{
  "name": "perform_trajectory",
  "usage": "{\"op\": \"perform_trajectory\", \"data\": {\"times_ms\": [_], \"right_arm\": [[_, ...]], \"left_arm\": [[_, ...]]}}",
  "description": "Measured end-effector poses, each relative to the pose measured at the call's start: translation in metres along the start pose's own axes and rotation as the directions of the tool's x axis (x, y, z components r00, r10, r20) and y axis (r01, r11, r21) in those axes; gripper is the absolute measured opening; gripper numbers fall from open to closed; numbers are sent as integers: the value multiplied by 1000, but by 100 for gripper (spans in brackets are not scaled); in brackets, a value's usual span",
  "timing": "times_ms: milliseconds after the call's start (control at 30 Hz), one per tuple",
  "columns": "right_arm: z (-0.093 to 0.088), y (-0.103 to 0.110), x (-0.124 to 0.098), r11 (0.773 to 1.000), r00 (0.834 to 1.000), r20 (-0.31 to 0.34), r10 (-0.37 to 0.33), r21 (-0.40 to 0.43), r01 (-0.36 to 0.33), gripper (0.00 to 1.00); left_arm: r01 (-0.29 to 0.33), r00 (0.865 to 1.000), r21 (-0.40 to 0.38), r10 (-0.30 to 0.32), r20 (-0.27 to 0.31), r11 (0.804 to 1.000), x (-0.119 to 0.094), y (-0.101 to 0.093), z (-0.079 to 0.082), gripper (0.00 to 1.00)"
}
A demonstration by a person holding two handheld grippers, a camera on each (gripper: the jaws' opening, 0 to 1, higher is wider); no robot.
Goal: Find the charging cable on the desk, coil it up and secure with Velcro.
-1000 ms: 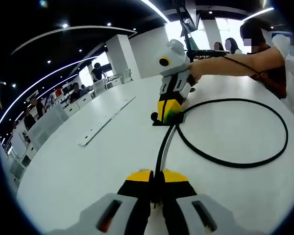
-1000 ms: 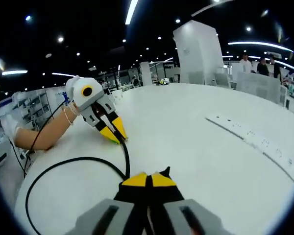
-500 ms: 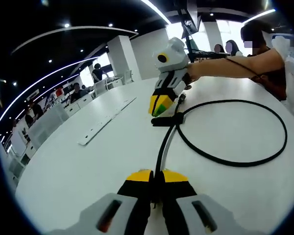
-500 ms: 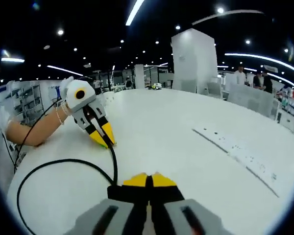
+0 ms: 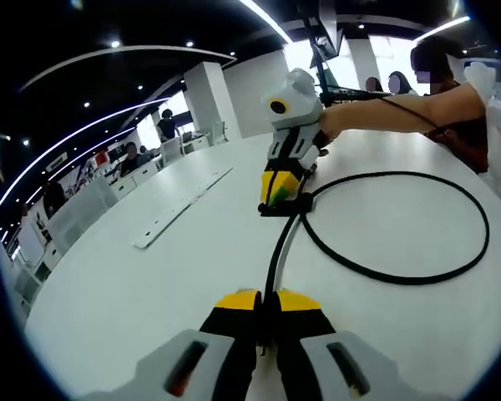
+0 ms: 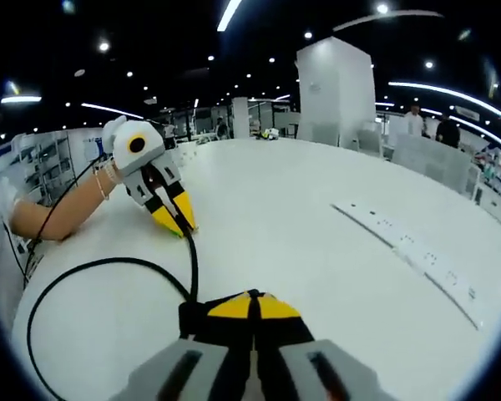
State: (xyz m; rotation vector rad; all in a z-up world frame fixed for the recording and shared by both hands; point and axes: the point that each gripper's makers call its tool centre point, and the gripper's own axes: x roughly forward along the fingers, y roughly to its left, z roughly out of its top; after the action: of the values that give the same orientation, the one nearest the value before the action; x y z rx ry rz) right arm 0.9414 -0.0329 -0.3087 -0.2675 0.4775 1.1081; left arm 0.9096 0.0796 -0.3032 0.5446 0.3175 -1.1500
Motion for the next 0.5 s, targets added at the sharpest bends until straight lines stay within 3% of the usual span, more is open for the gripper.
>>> {"op": "perform_trajectory", "data": {"times_ms": [200, 400, 467, 500], "right_arm": [[3, 2, -1, 990, 996, -4, -89, -105, 89, 3], [20, 10, -6, 993, 995, 57, -83, -82, 88, 13], [22, 7, -8, 989, 993, 62, -99, -107, 105, 17], [23, 6, -8, 988, 993, 66, -101, -106, 108, 20]], "left_arm": [[-1, 1000, 6, 1, -4, 1000, 0, 0, 0, 8], [5, 1000, 5, -5, 2, 1000, 1, 0, 2, 12], [24, 1000, 36, -24, 18, 999, 1, -4, 11, 18], [20, 998, 38, -23, 56, 999, -1, -4, 20, 19]]}}
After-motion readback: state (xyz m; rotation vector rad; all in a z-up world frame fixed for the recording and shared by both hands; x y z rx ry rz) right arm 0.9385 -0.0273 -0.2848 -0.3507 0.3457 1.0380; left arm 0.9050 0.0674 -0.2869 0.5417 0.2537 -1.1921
